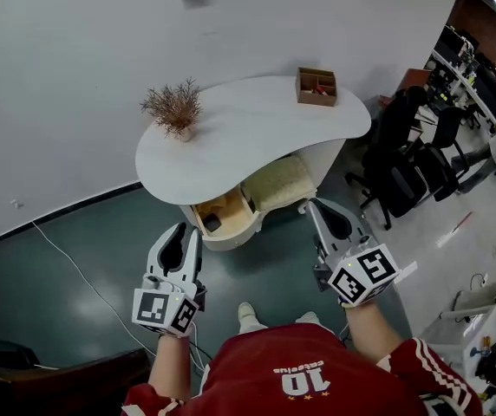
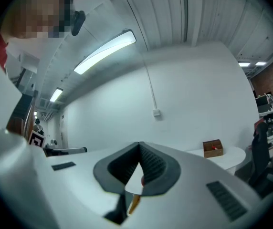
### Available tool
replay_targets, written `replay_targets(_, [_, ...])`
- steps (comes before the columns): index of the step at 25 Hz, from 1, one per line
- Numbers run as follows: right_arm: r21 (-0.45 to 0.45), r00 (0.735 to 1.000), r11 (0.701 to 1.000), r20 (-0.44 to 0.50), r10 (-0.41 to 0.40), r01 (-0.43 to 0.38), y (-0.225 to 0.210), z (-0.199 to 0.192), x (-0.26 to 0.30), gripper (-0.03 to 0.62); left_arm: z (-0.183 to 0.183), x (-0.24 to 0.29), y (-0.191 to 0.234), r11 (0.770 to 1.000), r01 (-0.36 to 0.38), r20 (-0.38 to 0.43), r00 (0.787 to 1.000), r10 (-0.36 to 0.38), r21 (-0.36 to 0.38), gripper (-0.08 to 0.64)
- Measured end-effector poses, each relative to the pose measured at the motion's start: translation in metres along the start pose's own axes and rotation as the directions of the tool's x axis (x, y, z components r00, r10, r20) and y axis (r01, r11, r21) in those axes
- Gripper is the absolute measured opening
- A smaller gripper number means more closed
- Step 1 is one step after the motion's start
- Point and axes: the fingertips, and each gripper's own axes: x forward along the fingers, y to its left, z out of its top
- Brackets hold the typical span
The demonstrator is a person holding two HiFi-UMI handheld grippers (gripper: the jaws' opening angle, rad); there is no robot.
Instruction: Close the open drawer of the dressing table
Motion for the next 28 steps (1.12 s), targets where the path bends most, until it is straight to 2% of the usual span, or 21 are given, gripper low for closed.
replay_targets(3, [0.013,0.999,0.999,-0.015,0.032,-0.031,-0.004,-0.003,0.010,0.005,-0.006,0.012,-0.005,0.998,0.020,0.007,1.000,-0.020,-0.054,0.230])
replay_targets(4, [0.011,0.999,0.999,-0.020,0.044,-0.044,-0.004,-0.004,0.012,0.005,-0.011,0.014,-0.008,0.998,0.022,0.003,1.000,-0.022,-0.066,0.266])
replay_targets(6, [0.005,0.998,0.998,-0.028,0.060,-0.060,-0.008,-0.004,0.013,0.005,-0.027,0.019,-0.014,0.999,0.025,-0.035,0.999,-0.027,-0.047,0.304])
replay_targets(8, [0.009,0.997,0.998,-0.033,0.066,-0.066,-0.014,-0.004,0.014,0.005,-0.048,0.025,-0.017,0.999,0.025,-0.088,0.996,-0.027,-0.030,0.310])
replay_targets(13, [-0.016,0.995,0.997,-0.067,0.075,-0.076,-0.027,-0.023,0.017,0.005,-0.120,0.038,-0.013,0.998,-0.008,-0.207,0.978,-0.004,-0.056,0.302])
replay_targets(18, [-0.002,0.992,0.999,-0.116,0.053,-0.054,-0.040,-0.049,0.016,0.005,-0.211,0.046,-0.006,0.996,-0.037,-0.351,0.936,0.008,-0.076,0.302])
replay_targets(23, [0.007,0.988,1.000,-0.149,0.024,-0.023,-0.051,-0.072,0.017,0.005,-0.273,0.043,0.012,0.977,-0.164,-0.418,0.904,0.092,-0.139,0.302])
replay_targets(28, [0.025,0.985,1.000,-0.170,-0.012,0.016,-0.062,-0.093,0.020,0.005,-0.336,0.044,0.013,0.964,-0.210,-0.492,0.864,0.106,-0.162,0.293])
